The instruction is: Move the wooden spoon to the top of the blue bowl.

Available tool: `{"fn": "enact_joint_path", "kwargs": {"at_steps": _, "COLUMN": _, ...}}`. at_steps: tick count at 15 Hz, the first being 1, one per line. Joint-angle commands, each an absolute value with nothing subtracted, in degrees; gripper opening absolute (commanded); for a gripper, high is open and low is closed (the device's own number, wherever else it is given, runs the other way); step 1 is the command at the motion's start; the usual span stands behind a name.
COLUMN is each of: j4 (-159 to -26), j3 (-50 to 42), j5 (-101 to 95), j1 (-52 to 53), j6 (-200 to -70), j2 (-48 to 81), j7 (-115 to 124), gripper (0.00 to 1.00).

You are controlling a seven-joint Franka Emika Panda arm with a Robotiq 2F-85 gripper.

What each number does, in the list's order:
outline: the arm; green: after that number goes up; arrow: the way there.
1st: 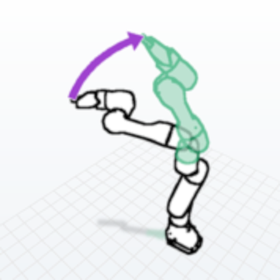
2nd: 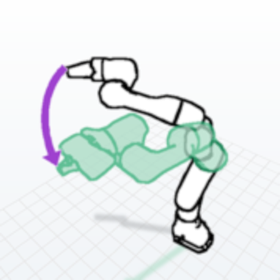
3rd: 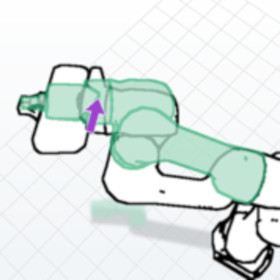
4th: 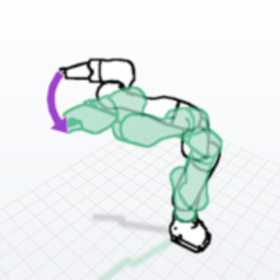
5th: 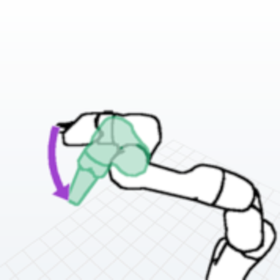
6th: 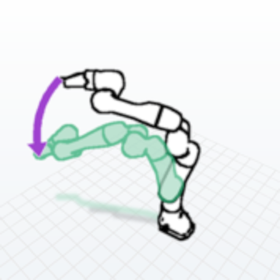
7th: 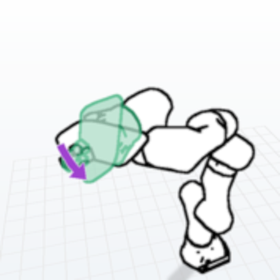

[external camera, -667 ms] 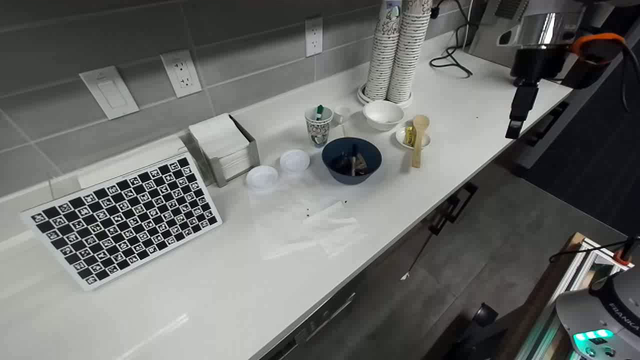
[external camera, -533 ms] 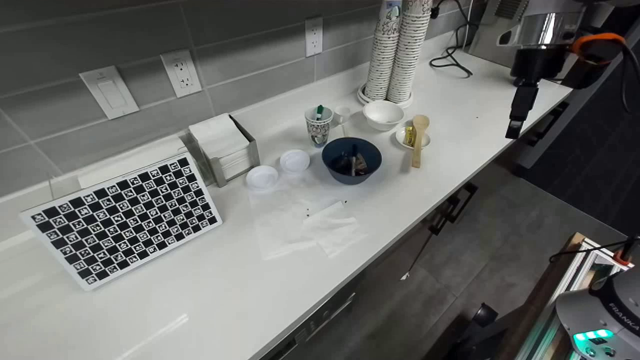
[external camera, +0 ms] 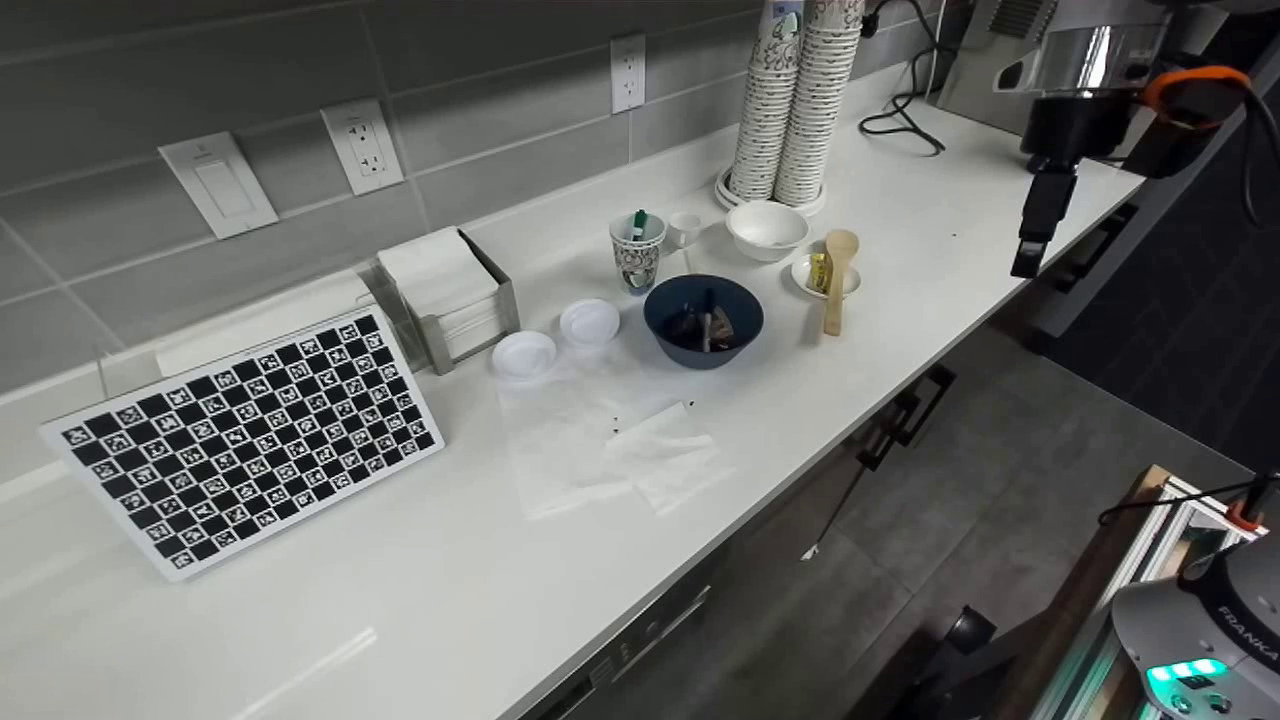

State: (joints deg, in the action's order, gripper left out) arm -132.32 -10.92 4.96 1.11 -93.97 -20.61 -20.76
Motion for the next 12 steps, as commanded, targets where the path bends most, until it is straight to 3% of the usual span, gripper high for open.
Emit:
{"fn": "enact_joint_path", "kwargs": {"at_steps": 1, "j4": -132.25, "j3": -9.81, "j5": 5.28, "j1": -0.12, "j6": -93.86, "j2": -20.51, "j7": -21.08, "gripper": 1.00}}
{"fn": "enact_joint_path", "kwargs": {"at_steps": 12, "j4": -123.10, "j3": -8.95, "j5": 10.76, "j1": -4.27, "j6": -119.83, "j2": -4.07, "j7": 1.68, "gripper": 1.00}}
